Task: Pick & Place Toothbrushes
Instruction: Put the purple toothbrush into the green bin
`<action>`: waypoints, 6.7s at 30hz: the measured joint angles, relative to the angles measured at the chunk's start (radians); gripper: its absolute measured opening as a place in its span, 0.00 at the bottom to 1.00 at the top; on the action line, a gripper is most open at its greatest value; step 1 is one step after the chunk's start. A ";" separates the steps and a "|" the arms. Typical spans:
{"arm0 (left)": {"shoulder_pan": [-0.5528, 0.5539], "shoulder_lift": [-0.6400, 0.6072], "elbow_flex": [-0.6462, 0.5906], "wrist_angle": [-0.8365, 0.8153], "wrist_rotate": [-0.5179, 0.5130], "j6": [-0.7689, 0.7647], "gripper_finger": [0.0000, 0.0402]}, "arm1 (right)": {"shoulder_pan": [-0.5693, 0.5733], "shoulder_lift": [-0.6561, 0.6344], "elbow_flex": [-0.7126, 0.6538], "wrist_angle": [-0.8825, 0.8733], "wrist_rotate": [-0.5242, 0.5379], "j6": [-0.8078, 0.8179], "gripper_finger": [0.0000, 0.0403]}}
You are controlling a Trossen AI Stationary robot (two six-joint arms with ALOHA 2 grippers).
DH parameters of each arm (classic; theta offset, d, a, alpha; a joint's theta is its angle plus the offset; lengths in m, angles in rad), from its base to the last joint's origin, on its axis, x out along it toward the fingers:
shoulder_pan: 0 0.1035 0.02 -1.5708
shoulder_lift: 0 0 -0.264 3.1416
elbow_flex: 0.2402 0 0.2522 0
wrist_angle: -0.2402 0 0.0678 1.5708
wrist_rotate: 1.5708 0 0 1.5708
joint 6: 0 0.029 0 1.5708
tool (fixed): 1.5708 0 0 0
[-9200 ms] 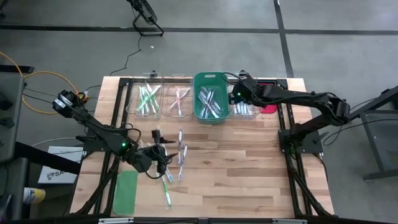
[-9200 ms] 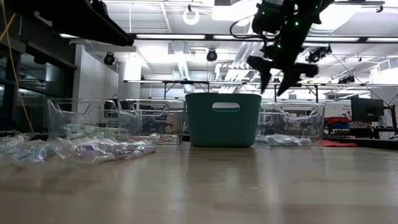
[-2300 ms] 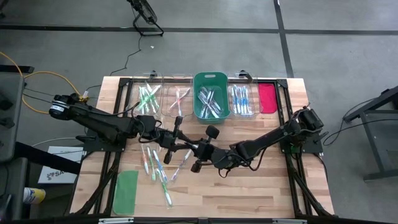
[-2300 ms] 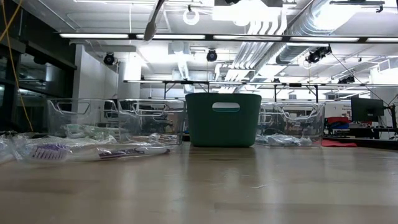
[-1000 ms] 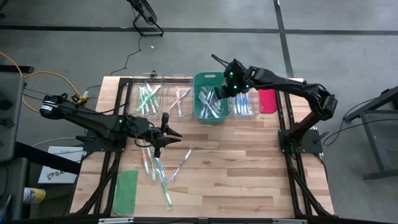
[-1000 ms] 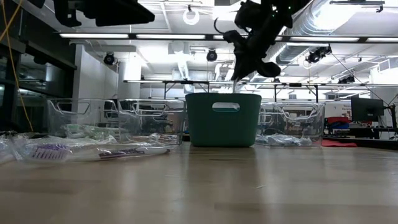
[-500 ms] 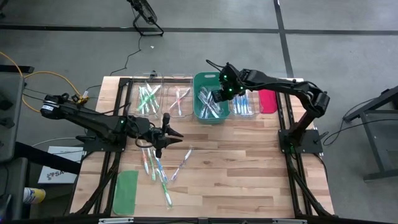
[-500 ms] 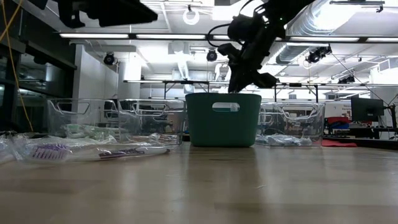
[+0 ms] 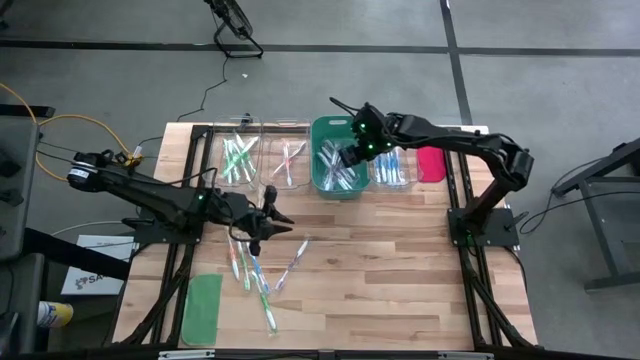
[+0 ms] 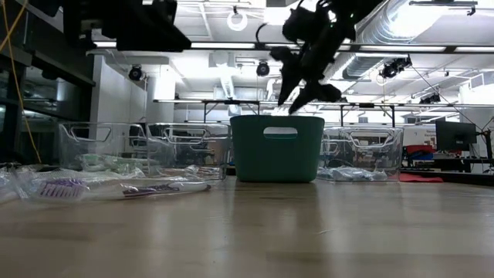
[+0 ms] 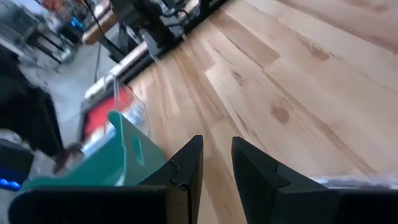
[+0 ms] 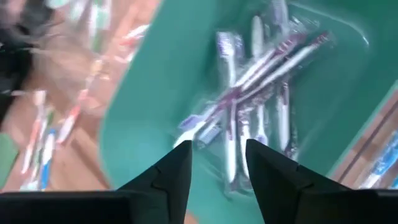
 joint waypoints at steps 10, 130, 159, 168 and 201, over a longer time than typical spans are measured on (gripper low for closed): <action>0.000 0.058 0.000 -0.175 0.006 -0.417 0.20 | 0.276 -0.151 0.001 -0.041 0.256 -0.016 0.36; 0.062 0.383 0.354 -0.007 0.338 -0.051 0.03 | 1.123 0.115 0.000 -0.019 1.205 0.290 0.36; 0.092 0.383 0.312 0.078 0.401 -0.032 0.03 | 1.074 0.110 -0.001 0.438 1.193 -0.216 0.29; 0.092 0.383 0.310 0.082 0.401 -0.052 0.03 | 1.065 0.110 -0.001 0.430 1.156 -0.227 0.05; 0.041 0.246 0.307 -0.246 0.090 -0.054 0.44 | 0.917 0.047 -0.003 0.292 1.464 -0.219 0.04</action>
